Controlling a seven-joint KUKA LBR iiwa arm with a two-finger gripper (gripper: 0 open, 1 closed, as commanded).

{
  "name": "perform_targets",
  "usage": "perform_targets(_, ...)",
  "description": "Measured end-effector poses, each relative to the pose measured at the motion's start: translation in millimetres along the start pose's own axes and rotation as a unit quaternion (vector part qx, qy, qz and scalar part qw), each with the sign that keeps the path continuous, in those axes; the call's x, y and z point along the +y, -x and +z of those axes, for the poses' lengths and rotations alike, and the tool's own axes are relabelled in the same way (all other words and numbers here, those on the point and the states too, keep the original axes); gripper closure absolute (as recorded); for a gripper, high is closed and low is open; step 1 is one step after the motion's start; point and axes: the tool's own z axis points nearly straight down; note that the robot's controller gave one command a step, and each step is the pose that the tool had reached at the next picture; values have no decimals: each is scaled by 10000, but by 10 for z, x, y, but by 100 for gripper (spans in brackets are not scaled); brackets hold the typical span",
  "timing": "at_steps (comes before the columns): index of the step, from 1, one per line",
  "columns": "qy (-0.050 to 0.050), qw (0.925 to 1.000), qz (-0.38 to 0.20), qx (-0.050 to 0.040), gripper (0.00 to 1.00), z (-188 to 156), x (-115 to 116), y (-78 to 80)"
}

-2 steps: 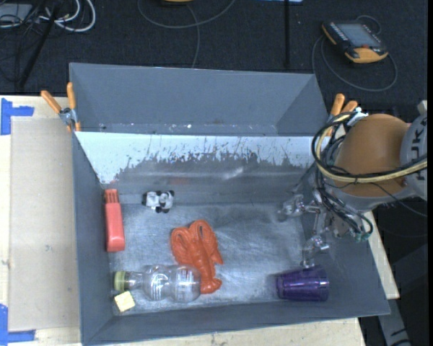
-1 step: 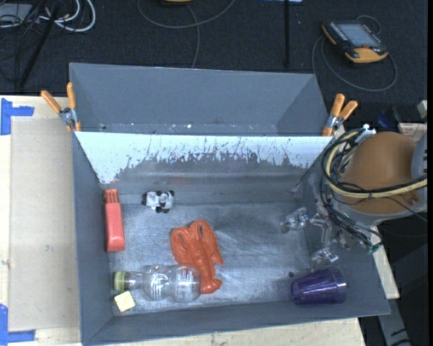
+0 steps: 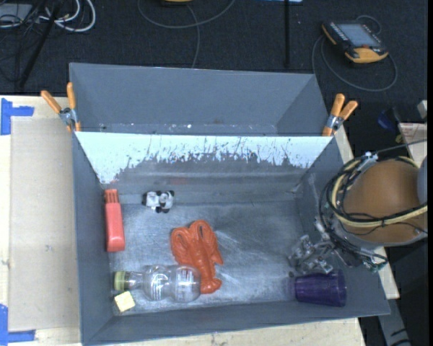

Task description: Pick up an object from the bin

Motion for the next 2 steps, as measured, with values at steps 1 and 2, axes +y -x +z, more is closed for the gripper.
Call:
perform_targets(1,-84,9999,-29,-114,0,-38,-41,71)
perform_targets(2,68,9999,-24,112,100,33,31,-64)
